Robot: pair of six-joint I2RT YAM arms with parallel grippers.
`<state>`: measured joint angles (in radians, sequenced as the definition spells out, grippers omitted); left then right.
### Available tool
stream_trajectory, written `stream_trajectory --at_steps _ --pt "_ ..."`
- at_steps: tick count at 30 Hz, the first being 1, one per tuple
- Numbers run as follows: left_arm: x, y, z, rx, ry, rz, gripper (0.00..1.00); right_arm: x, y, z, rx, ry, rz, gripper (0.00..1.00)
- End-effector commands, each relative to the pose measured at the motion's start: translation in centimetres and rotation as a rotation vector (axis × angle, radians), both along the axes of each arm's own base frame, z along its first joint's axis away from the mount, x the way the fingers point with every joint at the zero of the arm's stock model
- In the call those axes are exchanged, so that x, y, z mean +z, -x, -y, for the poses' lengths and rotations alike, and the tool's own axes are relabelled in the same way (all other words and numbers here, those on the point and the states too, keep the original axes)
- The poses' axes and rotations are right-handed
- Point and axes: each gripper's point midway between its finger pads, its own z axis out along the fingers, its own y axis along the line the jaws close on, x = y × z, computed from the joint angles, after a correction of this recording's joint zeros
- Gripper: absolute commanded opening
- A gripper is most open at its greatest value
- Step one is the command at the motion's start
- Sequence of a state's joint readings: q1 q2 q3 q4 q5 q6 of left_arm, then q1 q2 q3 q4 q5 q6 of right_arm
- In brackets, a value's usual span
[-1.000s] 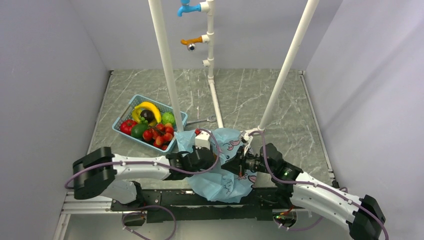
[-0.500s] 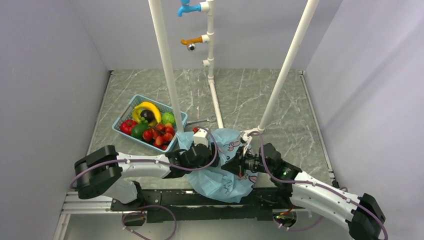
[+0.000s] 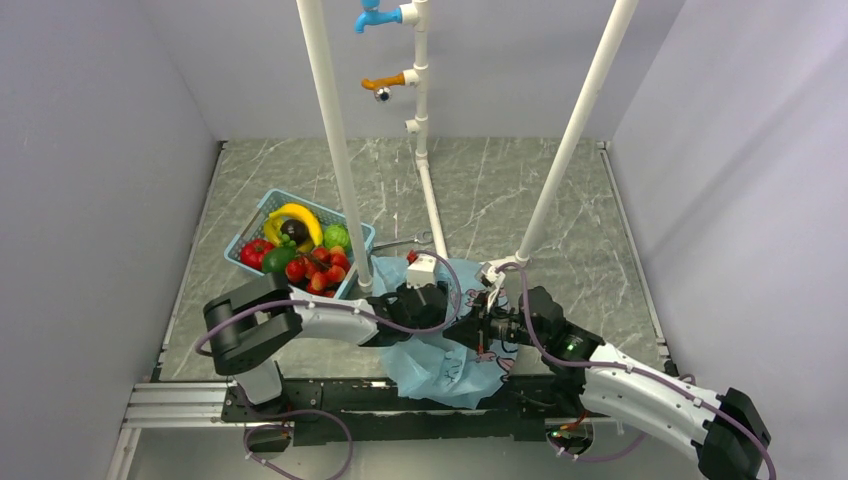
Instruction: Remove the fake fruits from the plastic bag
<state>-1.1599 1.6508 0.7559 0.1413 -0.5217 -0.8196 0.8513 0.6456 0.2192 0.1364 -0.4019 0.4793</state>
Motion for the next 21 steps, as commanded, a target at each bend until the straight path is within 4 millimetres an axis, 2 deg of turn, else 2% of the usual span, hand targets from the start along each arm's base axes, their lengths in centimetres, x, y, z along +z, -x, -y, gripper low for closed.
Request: stream_trajectory --at_steps 1,4,7,12,21 --pt "-0.4 -1.2 0.1 0.033 -0.046 0.022 0.61 1.6 -0.1 -0.2 0.006 -0.049 0.052 0.0" --pt "-0.2 -0.9 -0.1 0.029 -0.053 0.01 0.45 1.3 -0.4 0.1 -0.017 -0.033 0.048 0.0" --pt "1.5 -0.5 0.1 -0.006 -0.021 0.014 0.35 0.8 -1.3 0.6 -0.082 -0.011 0.042 0.0" --pt "5.1 2.2 0.6 -0.134 0.109 -0.028 0.31 0.6 -3.5 1.9 -0.242 0.025 0.045 0.0" --pt "12.0 9.4 3.2 -0.489 0.493 -0.129 0.23 -0.1 -5.9 2.3 -0.376 0.074 0.002 0.0"
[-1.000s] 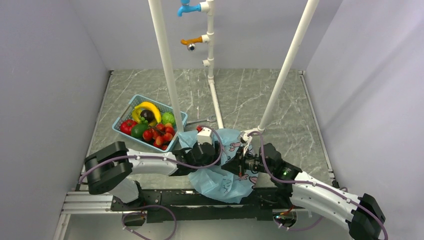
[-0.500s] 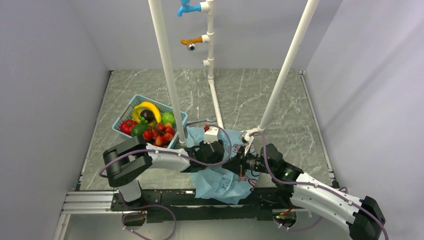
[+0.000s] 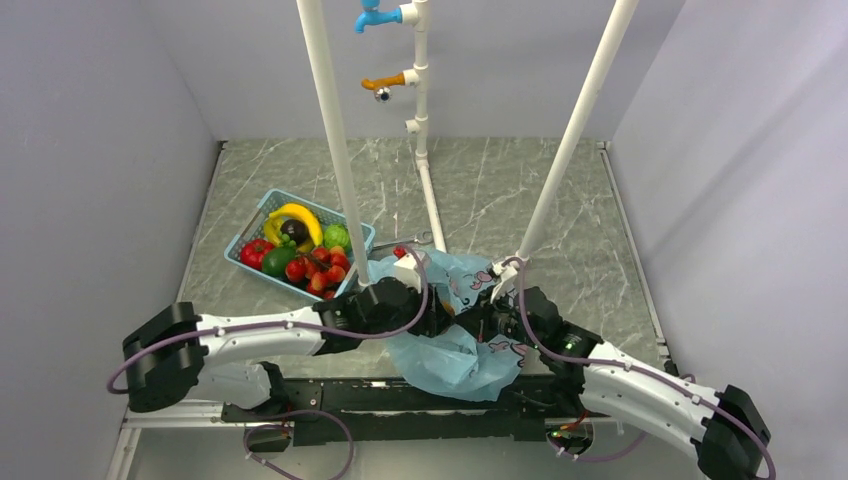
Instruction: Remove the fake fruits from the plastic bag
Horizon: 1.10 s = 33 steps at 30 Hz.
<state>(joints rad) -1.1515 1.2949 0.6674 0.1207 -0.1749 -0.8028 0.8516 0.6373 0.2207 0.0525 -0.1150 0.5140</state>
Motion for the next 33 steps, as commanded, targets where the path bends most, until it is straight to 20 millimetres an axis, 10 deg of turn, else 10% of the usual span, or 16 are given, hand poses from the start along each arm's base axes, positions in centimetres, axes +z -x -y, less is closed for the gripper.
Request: stream_trajectory --at_steps 1,15,26,33 --pt "3.8 4.4 1.7 -0.231 0.232 -0.047 0.22 2.1 -2.2 -0.1 -0.106 -0.029 0.018 0.0" --pt "16.9 7.2 -4.0 -0.344 0.391 0.215 0.15 1.9 -4.2 2.1 -0.298 0.013 -0.006 0.0" --pt "13.3 -0.6 -19.7 0.384 -0.174 0.225 0.0 2.6 -4.3 3.0 -0.33 0.023 0.015 0.0" --pt "11.8 -4.3 -26.4 0.596 -0.444 0.209 0.0 2.5 -4.3 2.8 -0.32 0.027 0.01 0.0"
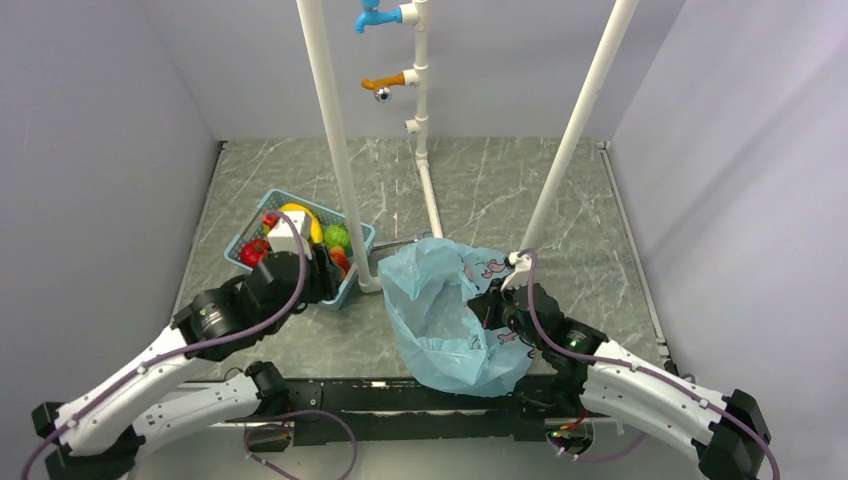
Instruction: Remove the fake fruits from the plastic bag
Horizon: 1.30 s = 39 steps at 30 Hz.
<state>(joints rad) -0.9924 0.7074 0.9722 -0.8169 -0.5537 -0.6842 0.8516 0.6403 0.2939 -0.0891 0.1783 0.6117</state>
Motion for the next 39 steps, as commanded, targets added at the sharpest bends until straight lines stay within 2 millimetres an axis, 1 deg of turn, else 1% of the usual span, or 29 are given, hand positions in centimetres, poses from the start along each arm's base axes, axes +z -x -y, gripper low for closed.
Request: stream_trajectory --at_steps 1,3,7,8,9,10,13,15,16,19,20,23,24,26,28,31,34,35,37,38,39 --pt "-1.2 -2.9 -6.6 0.21 -0.195 -0.03 0.0 2.3 -0.7 -0.5 -0.007 -0.034 0.04 0.0" --pt "-0.8 -4.4 -7.7 0.233 -0.15 -0.02 0.0 2.5 -0.7 -0.6 -0.001 -0.039 0.041 0.0" --pt "0.6 -7.8 -10.6 0.311 -0.08 0.015 0.0 2.7 -0.5 -0.3 -0.007 -0.04 0.052 0.0" --pt "0.3 -8.9 -10.7 0.305 -0.063 -0.01 0.0 2.8 -0.5 -0.2 -0.01 -0.038 0.054 0.0" --pt "0.2 -9.8 -11.6 0.332 -0.054 -0.034 0.0 2.8 -0.5 0.0 -0.014 -0.033 0.053 0.0" --pt "0.4 -10.8 -12.0 0.332 -0.026 -0.051 0.0 3.1 -0.6 0.1 -0.019 -0.033 0.056 0.0" --pt "-0.8 -13.8 -12.2 0.294 -0.004 -0.118 0.02 3.4 -0.5 0.3 -0.024 -0.034 0.066 0.0" --pt "-2.1 -15.5 -11.5 0.232 -0.013 -0.169 0.06 3.6 -0.6 0.5 -0.029 -0.036 0.073 0.0" --pt "-2.8 -16.3 -11.9 0.222 -0.015 -0.199 0.09 3.7 -0.6 0.5 -0.031 -0.034 0.073 0.0" --pt "-6.1 -17.8 -11.3 0.154 -0.02 -0.306 0.11 3.9 -0.7 0.6 -0.035 -0.03 0.076 0.0" --pt "-7.3 -18.1 -11.0 0.133 -0.018 -0.334 0.13 3.9 -0.7 0.6 -0.035 -0.029 0.079 0.0" --pt "-10.0 -18.5 -10.8 0.103 -0.023 -0.38 0.18 4.0 -0.8 0.6 -0.037 -0.018 0.076 0.0" --pt "-10.8 -18.5 -10.9 0.103 -0.027 -0.391 0.22 4.1 -0.9 0.6 -0.038 -0.015 0.074 0.0" --pt "-11.5 -18.4 -10.2 0.062 -0.012 -0.406 0.31 4.1 -0.9 0.5 -0.037 -0.013 0.075 0.0" --pt "-11.6 -18.3 -9.7 0.038 0.007 -0.398 0.43 4.1 -1.0 0.4 -0.039 -0.011 0.073 0.0" --pt "-11.6 -18.1 -9.9 0.048 0.0 -0.397 0.64 4.1 -1.2 0.3 -0.044 -0.014 0.062 0.0" --pt "-11.2 -17.8 -9.9 0.042 -0.003 -0.379 0.72 4.6 -1.4 0.1 -0.048 -0.023 0.067 0.0" --pt "-11.0 -17.6 -9.8 0.039 -0.003 -0.369 0.76 4.8 -1.5 0.1 -0.053 -0.02 0.07 0.0" --pt "-10.8 -17.2 -9.8 0.036 -0.006 -0.353 0.84 5.5 -1.8 0.3 -0.063 -0.008 0.085 0.0" --pt "-10.6 -16.9 -9.8 0.034 -0.009 -0.343 0.87 6.3 -2.1 0.4 -0.073 -0.003 0.101 0.0" --pt "-10.6 -16.8 -9.9 0.035 -0.012 -0.341 0.87 6.6 -2.2 0.6 -0.076 0.011 0.109 0.0"
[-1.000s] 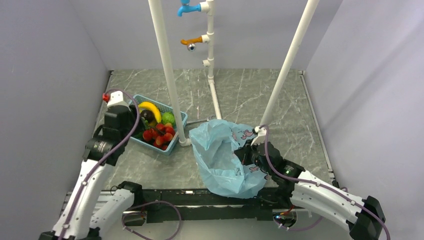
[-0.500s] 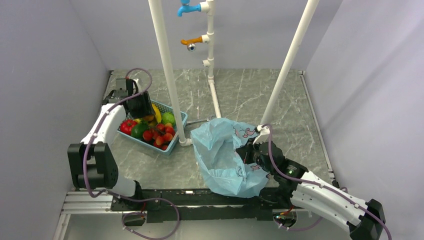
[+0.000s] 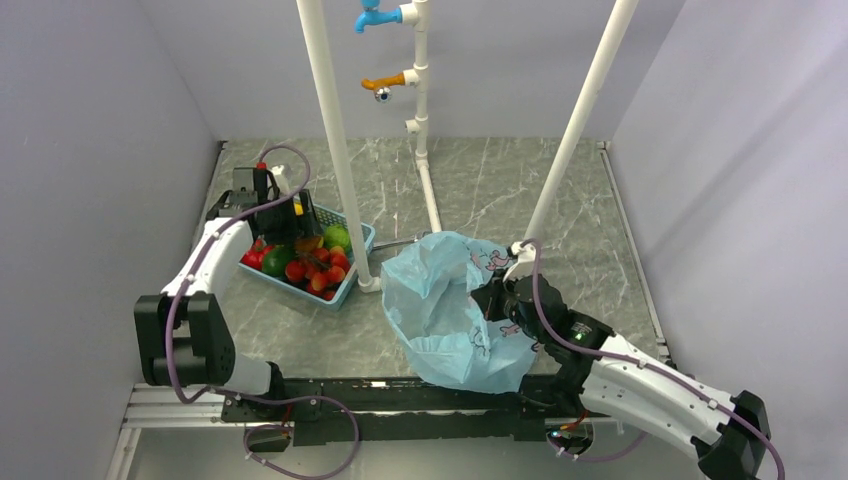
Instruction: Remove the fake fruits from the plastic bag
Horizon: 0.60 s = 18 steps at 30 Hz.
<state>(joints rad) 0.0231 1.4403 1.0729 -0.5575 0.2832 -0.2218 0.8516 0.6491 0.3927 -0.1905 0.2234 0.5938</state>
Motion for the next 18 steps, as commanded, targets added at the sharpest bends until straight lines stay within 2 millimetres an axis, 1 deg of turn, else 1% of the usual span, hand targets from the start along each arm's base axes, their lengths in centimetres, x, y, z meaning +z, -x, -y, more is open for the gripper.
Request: stream_trajectory --at_steps 1,4,7,9,11,14,18 --pt "2.4 0.0 0.2 -0.033 -0.003 0.106 0.88 5.0 -1.8 0.2 -0.049 -0.01 0.108 0.0" --pt "2.9 0.1 0.0 -0.031 -0.013 0.126 0.89 6.7 -2.5 1.1 -0.089 0.031 0.147 0.0" --pt "3.1 0.2 -0.1 -0.027 -0.02 0.133 0.89 8.6 -3.4 2.8 -0.185 0.068 0.165 0.0" --pt "3.5 0.2 -0.1 -0.028 -0.022 0.143 0.89 9.2 -3.9 4.5 -0.281 0.102 0.161 0.0" --pt "3.6 0.3 -0.1 -0.028 -0.021 0.15 0.89 9.7 -3.8 6.2 -0.353 0.136 0.152 0.0" --pt "3.6 0.4 -0.1 -0.029 -0.021 0.151 0.89 11.5 -3.6 9.0 -0.476 0.155 0.171 0.0" --pt "4.0 0.4 0.0 -0.033 -0.017 0.165 0.89 14.3 -3.0 13.6 -0.667 0.195 0.218 0.0"
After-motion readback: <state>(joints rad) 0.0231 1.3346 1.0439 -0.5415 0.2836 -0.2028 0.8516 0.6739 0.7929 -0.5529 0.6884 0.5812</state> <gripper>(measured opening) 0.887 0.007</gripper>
